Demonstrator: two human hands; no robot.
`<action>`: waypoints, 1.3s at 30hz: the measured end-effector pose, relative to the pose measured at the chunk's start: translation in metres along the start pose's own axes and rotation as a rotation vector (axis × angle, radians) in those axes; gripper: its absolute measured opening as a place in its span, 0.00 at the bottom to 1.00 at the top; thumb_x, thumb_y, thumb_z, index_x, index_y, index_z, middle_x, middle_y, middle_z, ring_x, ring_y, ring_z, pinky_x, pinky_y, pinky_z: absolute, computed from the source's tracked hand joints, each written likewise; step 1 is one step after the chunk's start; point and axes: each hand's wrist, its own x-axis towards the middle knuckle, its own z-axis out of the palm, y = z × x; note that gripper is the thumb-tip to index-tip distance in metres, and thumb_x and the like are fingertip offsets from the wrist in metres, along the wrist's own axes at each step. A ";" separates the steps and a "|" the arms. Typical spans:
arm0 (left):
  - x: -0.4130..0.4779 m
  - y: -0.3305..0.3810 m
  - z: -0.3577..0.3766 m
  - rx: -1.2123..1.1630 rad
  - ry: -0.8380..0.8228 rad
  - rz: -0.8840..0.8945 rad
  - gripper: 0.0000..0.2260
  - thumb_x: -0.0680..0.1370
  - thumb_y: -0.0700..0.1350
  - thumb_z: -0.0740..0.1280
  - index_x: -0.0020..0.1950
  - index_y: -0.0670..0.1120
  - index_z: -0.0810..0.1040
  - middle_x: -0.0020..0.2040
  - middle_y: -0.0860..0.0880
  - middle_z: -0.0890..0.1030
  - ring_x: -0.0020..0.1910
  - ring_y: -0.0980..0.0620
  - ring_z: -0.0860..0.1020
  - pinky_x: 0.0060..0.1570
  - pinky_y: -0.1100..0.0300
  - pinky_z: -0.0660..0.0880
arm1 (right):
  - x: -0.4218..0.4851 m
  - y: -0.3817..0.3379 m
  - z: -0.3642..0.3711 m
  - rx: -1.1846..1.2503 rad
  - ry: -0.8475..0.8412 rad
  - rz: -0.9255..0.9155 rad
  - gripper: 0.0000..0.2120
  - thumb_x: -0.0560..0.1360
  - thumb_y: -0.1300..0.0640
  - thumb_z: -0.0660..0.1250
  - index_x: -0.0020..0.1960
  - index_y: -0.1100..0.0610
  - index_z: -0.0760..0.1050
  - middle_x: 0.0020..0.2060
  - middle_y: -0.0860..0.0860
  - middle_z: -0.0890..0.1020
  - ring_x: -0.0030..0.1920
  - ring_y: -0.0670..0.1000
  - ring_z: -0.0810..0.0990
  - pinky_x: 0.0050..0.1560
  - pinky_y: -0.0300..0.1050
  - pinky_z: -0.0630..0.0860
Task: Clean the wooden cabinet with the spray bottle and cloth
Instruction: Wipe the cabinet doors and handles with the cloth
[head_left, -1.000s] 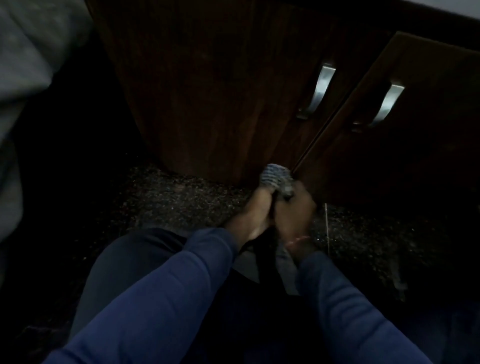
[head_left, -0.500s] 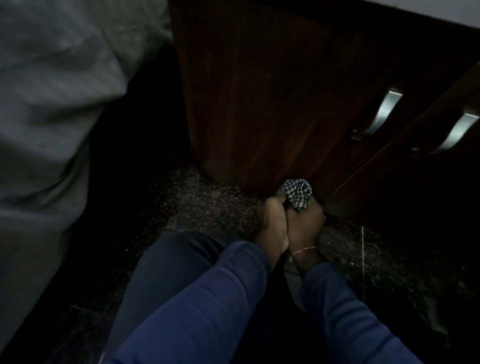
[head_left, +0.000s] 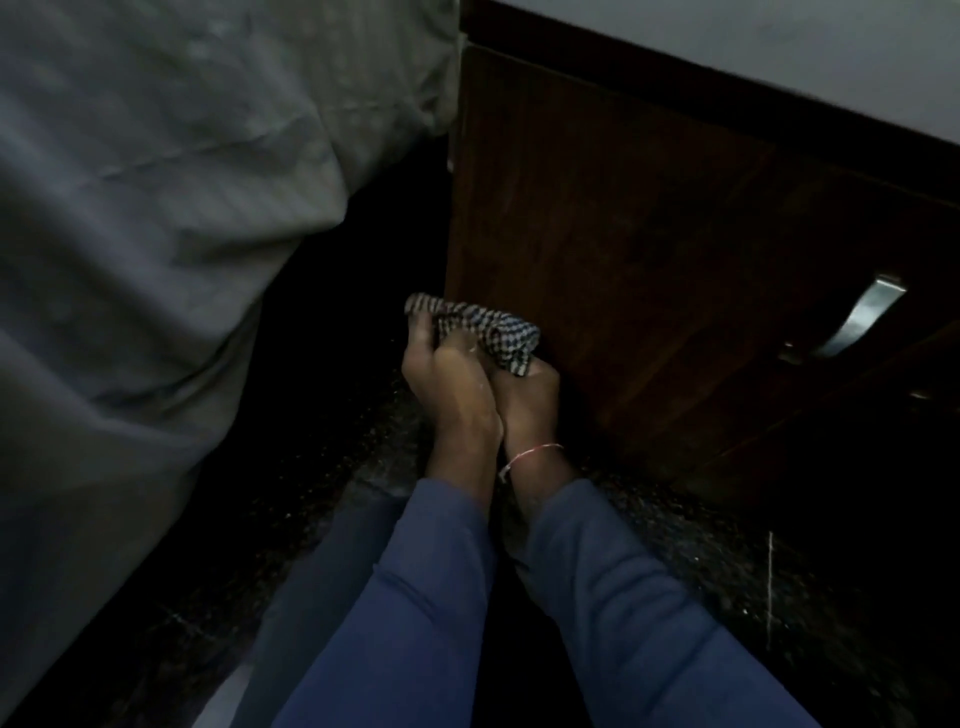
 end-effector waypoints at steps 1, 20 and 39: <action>-0.002 0.012 0.000 0.021 -0.066 0.060 0.28 0.67 0.38 0.63 0.68 0.39 0.75 0.62 0.44 0.79 0.59 0.45 0.77 0.65 0.47 0.72 | -0.006 -0.009 0.005 0.065 0.001 -0.054 0.04 0.74 0.68 0.69 0.46 0.61 0.81 0.36 0.47 0.82 0.34 0.40 0.80 0.39 0.36 0.76; -0.046 -0.062 0.007 0.630 -0.202 -0.502 0.21 0.71 0.44 0.63 0.62 0.38 0.79 0.60 0.43 0.81 0.57 0.41 0.79 0.58 0.50 0.78 | -0.012 0.052 -0.094 -0.327 0.349 0.119 0.07 0.73 0.56 0.71 0.40 0.60 0.82 0.33 0.50 0.82 0.36 0.48 0.77 0.37 0.41 0.70; -0.169 -0.020 0.049 1.026 -1.110 0.437 0.27 0.77 0.52 0.69 0.74 0.48 0.68 0.66 0.52 0.77 0.65 0.57 0.75 0.63 0.65 0.71 | -0.092 -0.040 -0.219 -0.416 0.330 -0.477 0.12 0.76 0.62 0.67 0.46 0.44 0.74 0.40 0.41 0.82 0.42 0.40 0.80 0.40 0.36 0.75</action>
